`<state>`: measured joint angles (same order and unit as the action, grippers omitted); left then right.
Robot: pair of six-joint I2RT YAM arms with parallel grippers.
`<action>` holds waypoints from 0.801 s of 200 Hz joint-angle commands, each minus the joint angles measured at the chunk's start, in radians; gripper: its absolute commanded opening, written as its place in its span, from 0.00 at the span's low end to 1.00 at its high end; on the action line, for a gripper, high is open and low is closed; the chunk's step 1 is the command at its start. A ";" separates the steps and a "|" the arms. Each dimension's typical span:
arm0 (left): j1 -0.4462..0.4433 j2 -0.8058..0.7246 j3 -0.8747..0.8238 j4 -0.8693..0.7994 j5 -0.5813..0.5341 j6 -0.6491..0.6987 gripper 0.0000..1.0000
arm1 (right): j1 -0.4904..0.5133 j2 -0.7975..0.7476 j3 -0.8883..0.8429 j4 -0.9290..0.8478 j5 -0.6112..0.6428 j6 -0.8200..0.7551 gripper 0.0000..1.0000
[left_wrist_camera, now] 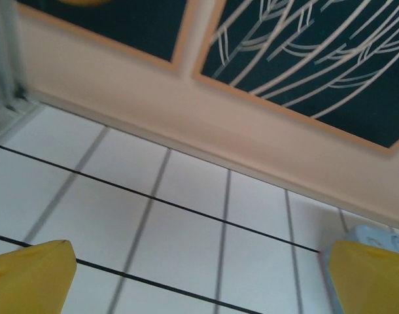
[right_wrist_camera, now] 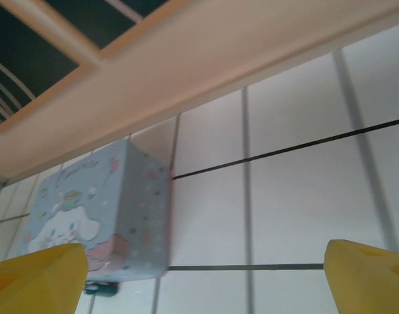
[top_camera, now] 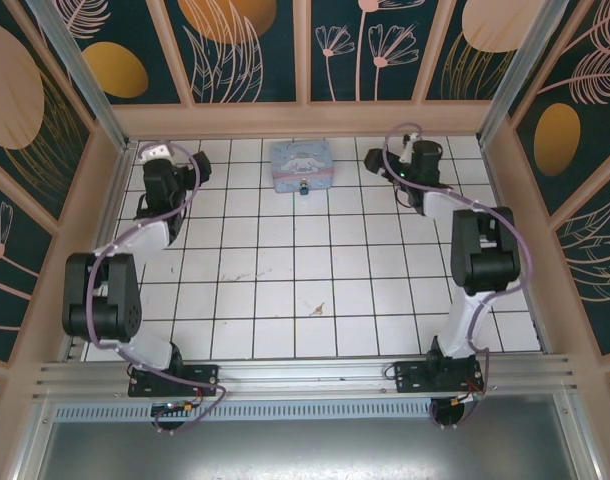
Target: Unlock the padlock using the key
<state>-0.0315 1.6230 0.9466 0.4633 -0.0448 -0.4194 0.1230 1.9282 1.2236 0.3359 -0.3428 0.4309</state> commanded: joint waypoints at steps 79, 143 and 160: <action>-0.074 0.412 0.482 -0.180 0.369 -0.246 0.98 | 0.106 0.413 0.549 -0.134 -0.119 0.269 0.86; -0.151 0.620 0.692 -0.209 0.403 -0.292 0.99 | 0.141 0.479 0.609 -0.135 -0.126 0.286 0.79; -0.165 0.653 0.722 -0.211 0.408 -0.300 0.98 | 0.144 0.483 0.608 -0.129 -0.141 0.291 0.76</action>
<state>-0.1841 2.2265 1.6127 0.2703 0.3336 -0.6872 0.2615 2.3947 1.7985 0.2016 -0.4522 0.7002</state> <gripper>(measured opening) 0.986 0.775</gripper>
